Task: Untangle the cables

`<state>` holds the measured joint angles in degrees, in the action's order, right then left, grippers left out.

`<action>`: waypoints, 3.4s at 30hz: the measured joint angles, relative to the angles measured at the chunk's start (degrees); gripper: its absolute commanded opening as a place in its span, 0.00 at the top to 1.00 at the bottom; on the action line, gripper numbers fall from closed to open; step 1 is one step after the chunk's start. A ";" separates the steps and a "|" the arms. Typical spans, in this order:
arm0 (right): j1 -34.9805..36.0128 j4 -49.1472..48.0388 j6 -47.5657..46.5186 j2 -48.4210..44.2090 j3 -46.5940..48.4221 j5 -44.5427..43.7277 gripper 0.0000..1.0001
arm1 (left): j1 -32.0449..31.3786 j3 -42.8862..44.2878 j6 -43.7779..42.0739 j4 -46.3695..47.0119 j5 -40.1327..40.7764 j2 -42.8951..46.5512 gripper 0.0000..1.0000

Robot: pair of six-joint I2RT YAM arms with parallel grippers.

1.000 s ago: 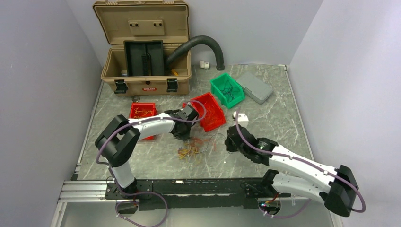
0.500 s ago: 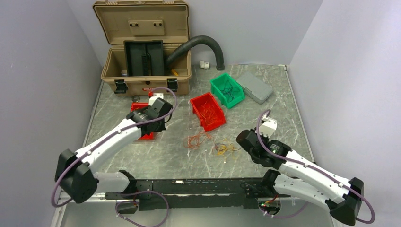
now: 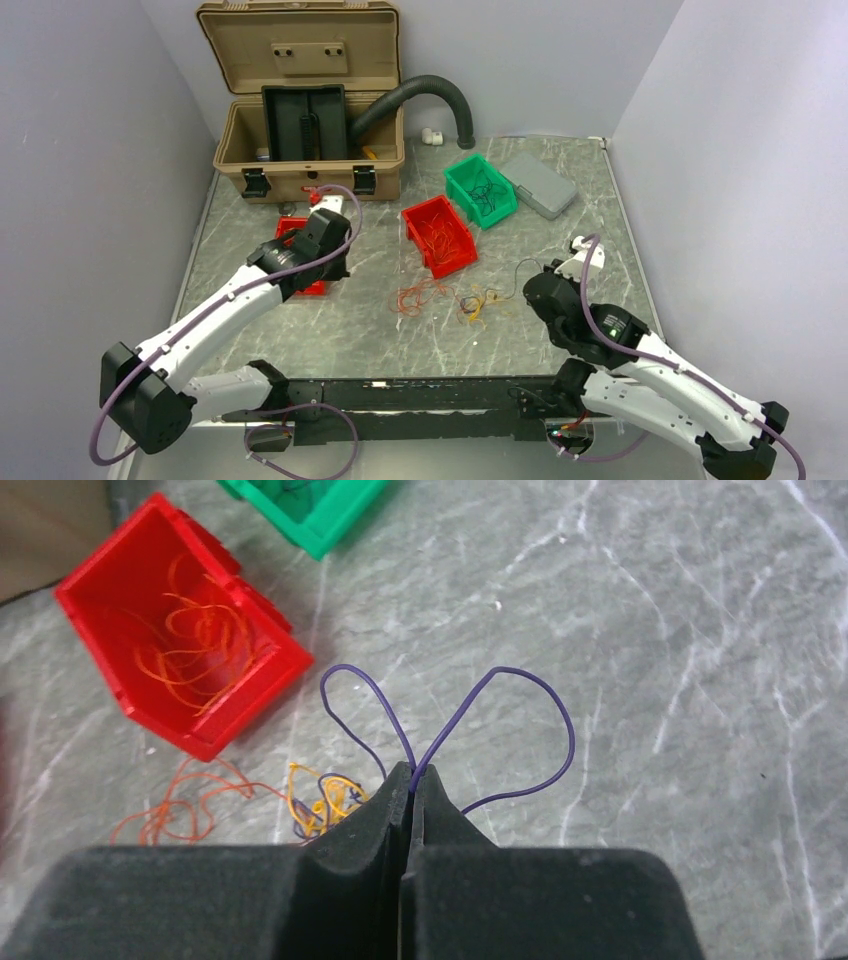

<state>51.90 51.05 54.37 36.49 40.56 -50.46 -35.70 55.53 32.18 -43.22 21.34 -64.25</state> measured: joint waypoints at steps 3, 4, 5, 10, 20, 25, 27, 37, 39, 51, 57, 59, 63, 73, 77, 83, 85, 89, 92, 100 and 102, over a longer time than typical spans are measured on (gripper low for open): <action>0.00 -2.82 -3.69 -1.38 0.00 1.68 1.00 | -0.02 -1.68 -2.97 4.07 -8.02 -1.20 0.52; -0.02 -3.54 -4.52 -1.42 0.02 2.12 1.00 | -0.15 -2.36 -3.50 5.79 -10.80 -1.95 0.51; 0.00 -4.11 -5.25 -1.33 0.02 2.71 1.00 | -0.37 -2.93 -3.91 7.50 -13.40 -2.82 0.50; 0.00 -5.70 -7.08 0.94 0.04 4.59 1.00 | -2.49 -2.62 -4.79 12.48 -21.27 -9.79 0.32; 0.00 -8.28 -9.20 2.99 0.04 7.02 1.00 | -9.01 5.88 -6.99 13.92 -24.87 -29.46 0.20; 0.00 -8.31 -9.38 2.60 0.04 7.15 1.00 | -10.95 8.48 -6.71 13.51 -23.63 -37.20 0.71; 0.00 -8.26 -9.35 2.29 0.04 7.10 1.00 | -10.99 10.08 -6.43 12.15 -22.01 -39.12 1.00; -0.11 15.08 16.35 7.34 5.81 -4.92 1.00 | -6.84 3.19 -2.73 7.41 -13.07 -27.89 1.00; -0.11 21.00 22.75 9.27 6.75 -6.82 1.00 | -3.61 1.62 -2.54 5.60 -12.39 -21.11 1.00; -0.31 3.98 4.13 4.83 0.63 2.95 0.26 | 4.13 3.87 -5.84 1.29 -12.00 -0.42 1.00; -0.33 -11.98 -8.70 6.93 -3.37 15.34 0.10 | 4.13 3.98 -8.09 3.37 -19.37 -0.42 1.00; -0.35 -15.50 -10.43 10.69 -3.45 18.16 0.09 | 4.13 4.17 -8.68 3.54 -20.87 -0.57 1.00; -0.50 -21.81 -12.41 21.46 -3.43 22.95 0.10 | 4.13 4.35 -9.05 3.54 -22.03 -0.92 1.00; -9.40 -25.29 -6.73 38.29 -4.63 25.97 0.61 | 4.63 7.54 -7.41 -0.94 -12.37 -0.72 1.00; -15.82 -22.56 -1.07 34.49 -8.37 24.04 0.86 | 7.87 9.16 -4.55 -3.78 -3.91 1.66 1.00; -23.19 -14.97 8.35 21.46 -12.11 19.10 0.99 | 13.29 9.14 -0.66 -5.84 2.12 7.74 1.00; -24.48 -13.46 10.25 18.84 -12.79 18.34 0.98 | 13.75 8.76 0.07 -5.44 2.05 9.25 1.00; -24.98 -13.16 9.51 17.99 -12.96 18.49 0.74 | 13.90 6.51 -1.75 -2.16 -3.34 10.88 1.00; -24.98 -14.71 4.74 18.36 -12.92 20.55 0.65 | 13.88 4.70 -5.14 2.05 -13.22 10.69 1.00; -24.98 -19.10 -7.41 18.71 -11.47 26.27 0.52 | 9.20 4.70 -11.63 8.61 -31.50 4.90 0.98; -24.98 -19.91 -8.87 18.21 -11.43 27.19 0.48 | 7.48 4.94 -12.50 8.50 -32.30 2.69 0.98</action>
<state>26.92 31.14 45.50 54.70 29.12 -23.27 -28.23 60.47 19.68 -34.72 -10.96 -61.56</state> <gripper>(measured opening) 0.469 0.016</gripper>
